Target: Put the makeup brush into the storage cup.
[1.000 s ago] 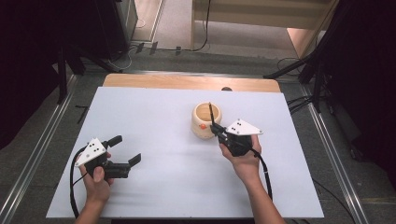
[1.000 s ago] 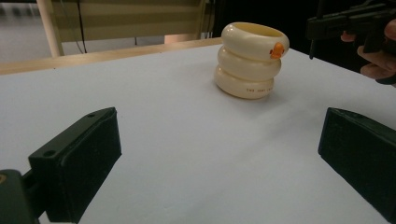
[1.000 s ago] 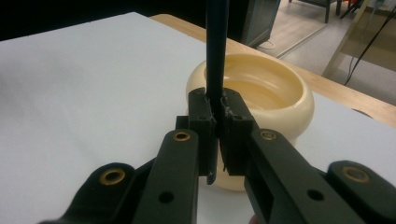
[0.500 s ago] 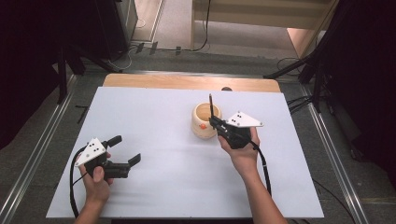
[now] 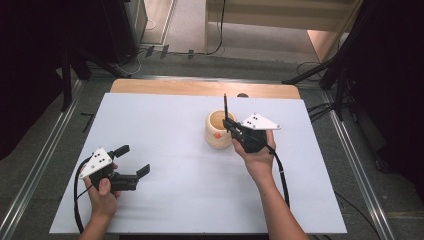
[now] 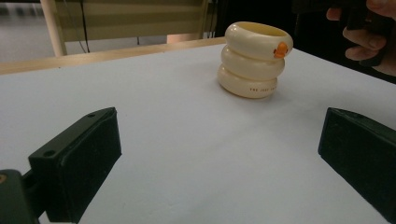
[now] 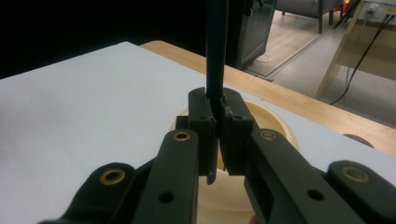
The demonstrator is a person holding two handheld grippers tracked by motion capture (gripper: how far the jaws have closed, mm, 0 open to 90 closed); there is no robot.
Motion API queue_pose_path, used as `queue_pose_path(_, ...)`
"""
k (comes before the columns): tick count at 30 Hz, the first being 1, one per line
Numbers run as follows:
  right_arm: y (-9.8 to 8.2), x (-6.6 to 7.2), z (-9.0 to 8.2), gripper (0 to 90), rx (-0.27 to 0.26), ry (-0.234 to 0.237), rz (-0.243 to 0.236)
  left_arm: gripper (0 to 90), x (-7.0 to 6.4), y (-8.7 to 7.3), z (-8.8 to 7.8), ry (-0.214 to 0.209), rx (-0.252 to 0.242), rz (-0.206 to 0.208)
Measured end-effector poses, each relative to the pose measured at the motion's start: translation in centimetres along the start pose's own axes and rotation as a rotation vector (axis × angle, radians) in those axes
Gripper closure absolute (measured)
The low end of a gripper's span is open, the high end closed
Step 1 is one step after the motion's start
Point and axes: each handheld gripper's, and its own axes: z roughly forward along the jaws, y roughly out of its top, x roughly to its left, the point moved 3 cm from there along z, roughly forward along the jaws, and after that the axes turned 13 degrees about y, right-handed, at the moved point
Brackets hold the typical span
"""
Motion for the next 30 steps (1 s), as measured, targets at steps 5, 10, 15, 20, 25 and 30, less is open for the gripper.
queue_pose_path(5, 0.4, -0.5, 0.4, 85.7, -0.008, -0.007, 0.005, 0.0, 0.0, 0.0, 0.0, 0.0, -0.001, 0.0)
queue_pose_path(10, 0.6, -1.0, 0.8, 85.7, -0.014, -0.012, 0.015, 0.0, 0.0, 0.0, 0.0, 0.0, 0.0, 0.001)
queue_pose_path(15, 0.4, -1.4, 1.4, 85.7, -0.003, -0.015, 0.025, 0.0, 0.0, 0.0, 0.0, 0.0, 0.001, 0.0)
queue_pose_path(20, 0.1, -1.9, 2.0, 85.7, 0.003, -0.018, 0.045, 0.0, 0.0, -0.1, 0.1, -0.001, 0.003, 0.002)
queue_pose_path(25, -0.4, -2.3, 2.5, 85.6, 0.017, -0.025, 0.056, 0.0, 0.0, -0.1, 0.1, -0.001, 0.005, 0.003)
queue_pose_path(30, -0.8, -2.6, 3.0, 85.6, 0.035, -0.025, 0.08, 0.0, 0.0, -0.2, 0.2, -0.001, 0.007, 0.004)
